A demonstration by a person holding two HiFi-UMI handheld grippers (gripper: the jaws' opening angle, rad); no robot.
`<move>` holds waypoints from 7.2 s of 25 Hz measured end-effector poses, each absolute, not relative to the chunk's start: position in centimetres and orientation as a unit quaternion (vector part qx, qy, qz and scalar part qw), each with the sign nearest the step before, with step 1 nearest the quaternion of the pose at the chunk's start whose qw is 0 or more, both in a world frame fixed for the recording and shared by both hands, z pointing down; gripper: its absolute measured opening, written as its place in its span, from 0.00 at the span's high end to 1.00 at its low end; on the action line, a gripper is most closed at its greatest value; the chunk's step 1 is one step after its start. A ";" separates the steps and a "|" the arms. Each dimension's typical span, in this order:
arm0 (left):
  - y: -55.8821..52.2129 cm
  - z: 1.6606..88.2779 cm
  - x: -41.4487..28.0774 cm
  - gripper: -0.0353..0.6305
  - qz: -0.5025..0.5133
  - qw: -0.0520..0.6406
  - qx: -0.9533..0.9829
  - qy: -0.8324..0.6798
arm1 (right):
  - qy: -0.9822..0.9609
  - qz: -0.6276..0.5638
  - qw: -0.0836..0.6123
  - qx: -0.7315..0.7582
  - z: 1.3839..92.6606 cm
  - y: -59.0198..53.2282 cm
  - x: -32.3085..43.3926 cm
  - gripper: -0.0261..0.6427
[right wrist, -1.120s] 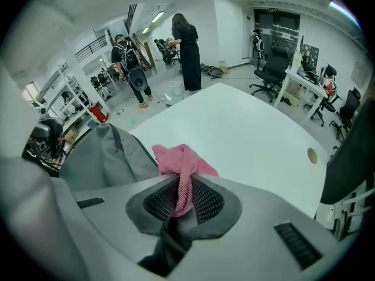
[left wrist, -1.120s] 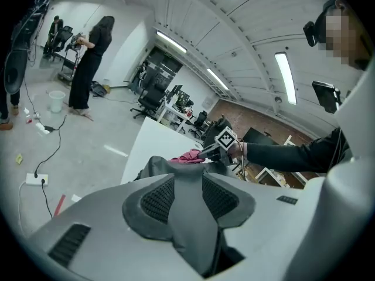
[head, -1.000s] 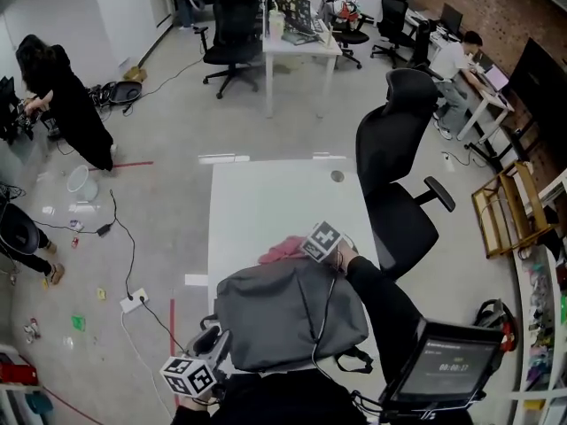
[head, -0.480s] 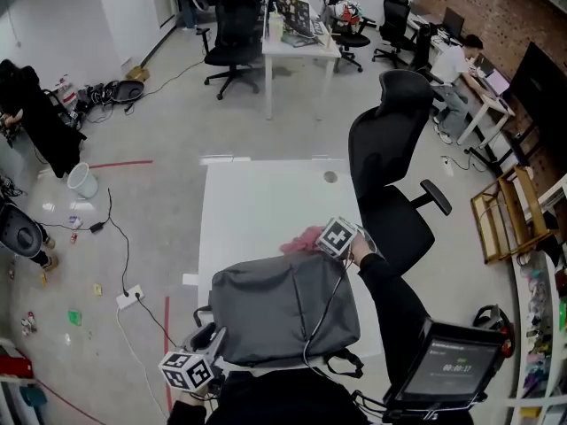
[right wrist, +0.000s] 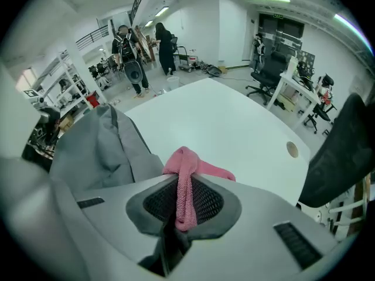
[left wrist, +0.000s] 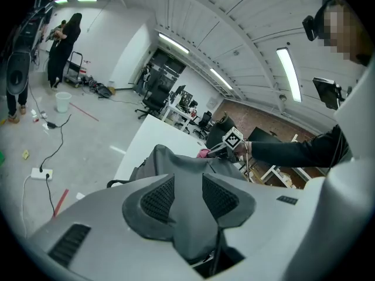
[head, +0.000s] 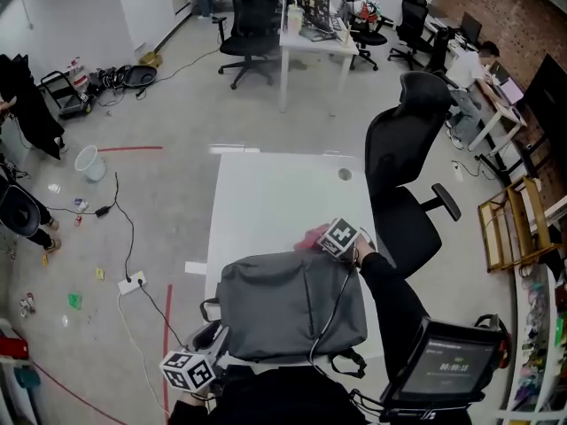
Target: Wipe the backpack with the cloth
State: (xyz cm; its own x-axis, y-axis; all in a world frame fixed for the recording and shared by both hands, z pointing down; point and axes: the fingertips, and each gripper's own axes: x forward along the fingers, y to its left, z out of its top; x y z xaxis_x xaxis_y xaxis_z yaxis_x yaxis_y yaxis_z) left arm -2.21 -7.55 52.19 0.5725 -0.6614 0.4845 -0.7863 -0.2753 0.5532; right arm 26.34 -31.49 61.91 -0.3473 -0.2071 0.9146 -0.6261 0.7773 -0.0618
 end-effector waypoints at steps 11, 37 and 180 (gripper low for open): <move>-7.1 52.1 -11.5 0.71 0.070 0.401 0.774 -0.486 | -0.839 0.152 0.504 0.137 62.5 -30.4 7.5 0.88; -9.5 50.3 -0.1 0.71 0.109 0.358 0.845 -0.382 | -0.816 0.203 0.391 0.374 55.0 -30.4 29.0 0.88; 4.8 50.0 -1.5 0.71 0.143 0.346 0.879 -0.294 | -0.784 0.460 0.113 0.401 64.1 7.6 11.0 0.88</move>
State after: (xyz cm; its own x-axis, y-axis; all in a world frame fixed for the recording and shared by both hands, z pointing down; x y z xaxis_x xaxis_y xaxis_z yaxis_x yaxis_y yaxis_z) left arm -1.49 4.76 50.00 0.7863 -0.4180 0.4550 -0.6160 -0.5872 0.5251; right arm 11.00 7.57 64.08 -0.6529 -0.5256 0.5454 -0.7327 0.2559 -0.6306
